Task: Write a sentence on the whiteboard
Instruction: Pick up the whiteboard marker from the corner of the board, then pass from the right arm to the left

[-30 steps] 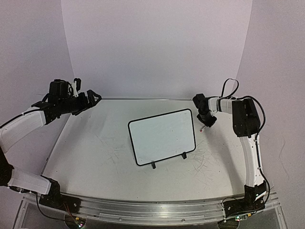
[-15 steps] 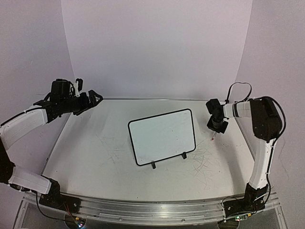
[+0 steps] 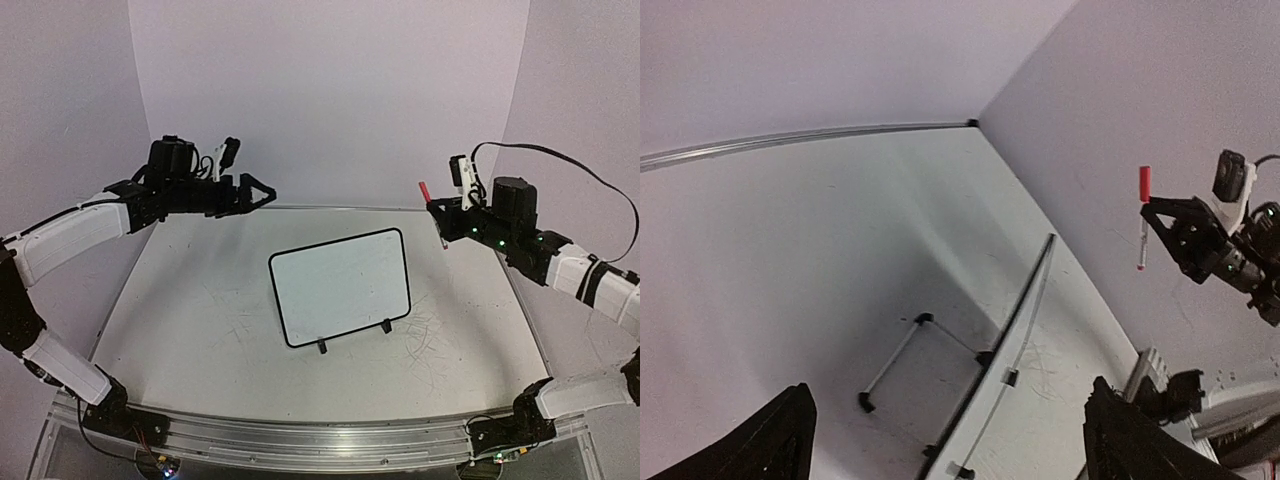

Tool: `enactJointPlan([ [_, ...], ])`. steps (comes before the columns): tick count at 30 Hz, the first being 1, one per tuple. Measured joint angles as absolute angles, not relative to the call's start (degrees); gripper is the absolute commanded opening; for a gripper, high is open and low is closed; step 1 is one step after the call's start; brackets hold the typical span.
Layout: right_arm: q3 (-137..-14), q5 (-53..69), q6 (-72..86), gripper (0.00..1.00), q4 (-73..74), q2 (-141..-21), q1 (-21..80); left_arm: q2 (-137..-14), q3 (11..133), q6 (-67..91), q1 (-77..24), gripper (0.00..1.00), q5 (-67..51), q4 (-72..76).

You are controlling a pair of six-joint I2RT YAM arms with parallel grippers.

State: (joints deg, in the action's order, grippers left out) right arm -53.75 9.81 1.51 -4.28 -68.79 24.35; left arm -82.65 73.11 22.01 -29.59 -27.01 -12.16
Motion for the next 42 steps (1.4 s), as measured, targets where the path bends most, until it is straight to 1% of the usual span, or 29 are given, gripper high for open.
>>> enactJointPlan([
  [4,-53.7,18.0,-2.0,0.0,-5.1,-66.5,31.2,-85.3,76.8,20.6,-36.1,0.9,-31.4,-11.6],
  [7,-54.6,23.8,-4.0,0.0,-3.6,-67.7,33.2,-88.3,79.3,20.5,-40.3,0.89,-35.3,-11.3],
  [11,-56.6,27.9,-6.1,0.0,-1.6,-70.6,35.8,-92.0,81.0,21.5,-43.1,0.89,-39.6,-10.9],
  [17,-59.7,30.9,-8.3,0.0,1.1,-74.1,40.7,-97.3,82.8,24.6,-45.6,0.79,-42.3,-11.0],
  [23,-61.4,30.9,-10.0,0.0,2.7,-76.1,43.0,-98.3,83.1,26.2,-47.1,0.76,-43.0,-10.8],
  [26,-61.4,30.9,-10.4,0.0,3.5,-76.5,43.3,-98.3,83.4,26.6,-47.3,0.77,-43.5,-10.2],
  [27,-61.4,30.9,-10.5,0.0,3.7,-76.7,43.4,-98.3,83.4,26.7,-47.3,0.74,-43.6,-10.0],
  [30,-61.4,30.7,-10.5,0.0,4.2,-77.0,43.7,-98.3,83.4,27.1,-47.3,0.62,-43.9,-9.9],
  [35,-61.4,29.6,-10.7,0.0,4.4,-77.1,44.2,-98.3,83.4,27.1,-47.3,0.38,-44.1,-9.7],
  [37,-61.4,29.2,-10.8,0.0,4.4,-77.1,44.4,-98.3,83.4,26.9,-47.3,0.3,-44.4,-9.5],
  [39,-61.4,28.8,-10.9,0.0,4.5,-77.1,44.5,-98.3,83.5,27.1,-47.4,0.24,-44.8,-9.3],
  [42,-61.4,28.0,-10.9,0.0,4.5,-77.1,44.6,-98.3,83.5,27.1,-47.4,0.24,-45.1,-9.2],
])
